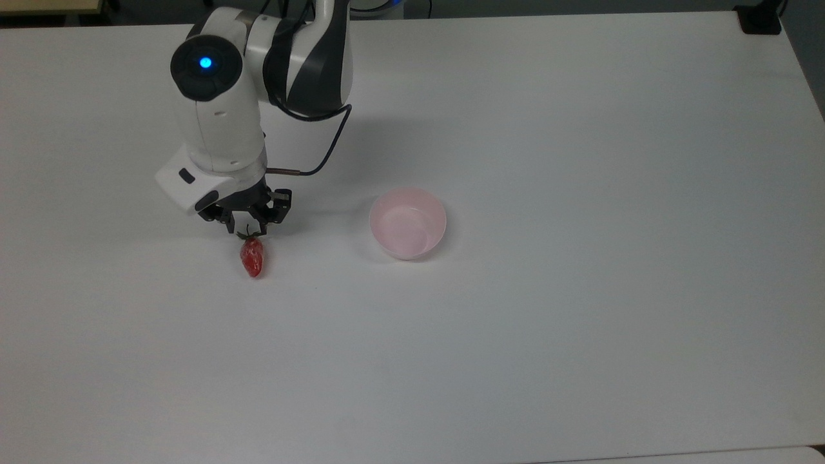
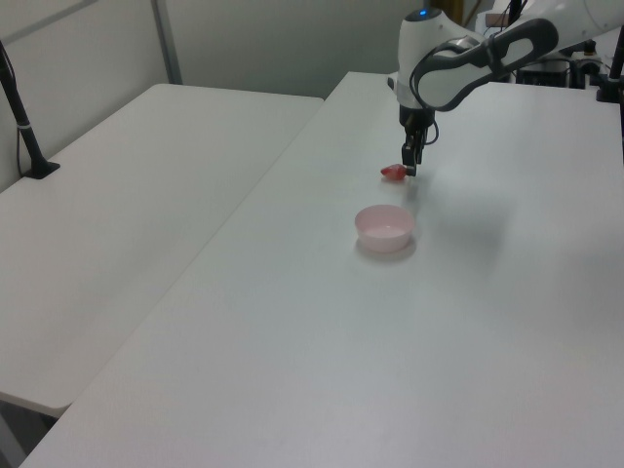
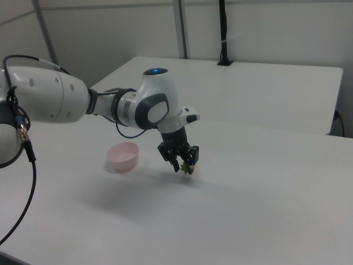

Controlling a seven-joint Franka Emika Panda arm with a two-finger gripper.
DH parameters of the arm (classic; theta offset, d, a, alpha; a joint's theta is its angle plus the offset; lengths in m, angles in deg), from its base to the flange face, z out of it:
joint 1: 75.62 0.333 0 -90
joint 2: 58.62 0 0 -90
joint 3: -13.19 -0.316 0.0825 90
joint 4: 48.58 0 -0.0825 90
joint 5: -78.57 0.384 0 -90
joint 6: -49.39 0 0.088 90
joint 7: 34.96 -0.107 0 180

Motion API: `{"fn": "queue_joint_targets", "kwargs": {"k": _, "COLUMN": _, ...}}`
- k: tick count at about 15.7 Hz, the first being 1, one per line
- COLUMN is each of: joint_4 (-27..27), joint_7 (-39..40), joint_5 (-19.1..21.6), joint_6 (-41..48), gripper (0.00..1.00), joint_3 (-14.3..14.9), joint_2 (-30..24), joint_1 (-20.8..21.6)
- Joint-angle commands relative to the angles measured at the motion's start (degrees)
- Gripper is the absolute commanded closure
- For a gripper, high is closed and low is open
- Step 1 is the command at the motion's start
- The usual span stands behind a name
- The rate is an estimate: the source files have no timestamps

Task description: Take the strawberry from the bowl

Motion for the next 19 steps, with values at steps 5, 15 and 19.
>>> {"fn": "queue_joint_targets", "kwargs": {"k": 5, "joint_4": 0.67, "joint_7": 0.49, "joint_5": 2.15, "joint_6": -0.21, "gripper": 0.00, "joint_3": 2.21, "joint_2": -3.63, "joint_1": 3.15}}
{"fn": "queue_joint_targets", "kwargs": {"k": 15, "joint_4": 1.02, "joint_7": -3.55, "joint_5": 0.32, "joint_6": 25.96, "gripper": 0.00, "joint_3": 2.12, "joint_2": -24.20, "joint_1": 7.99}}
{"fn": "queue_joint_targets", "kwargs": {"k": 19, "joint_4": 2.94, "joint_7": -8.10, "joint_5": 0.31, "joint_6": 28.88, "gripper": 0.00, "joint_3": 1.42, "joint_2": -29.30, "joint_1": 10.01}}
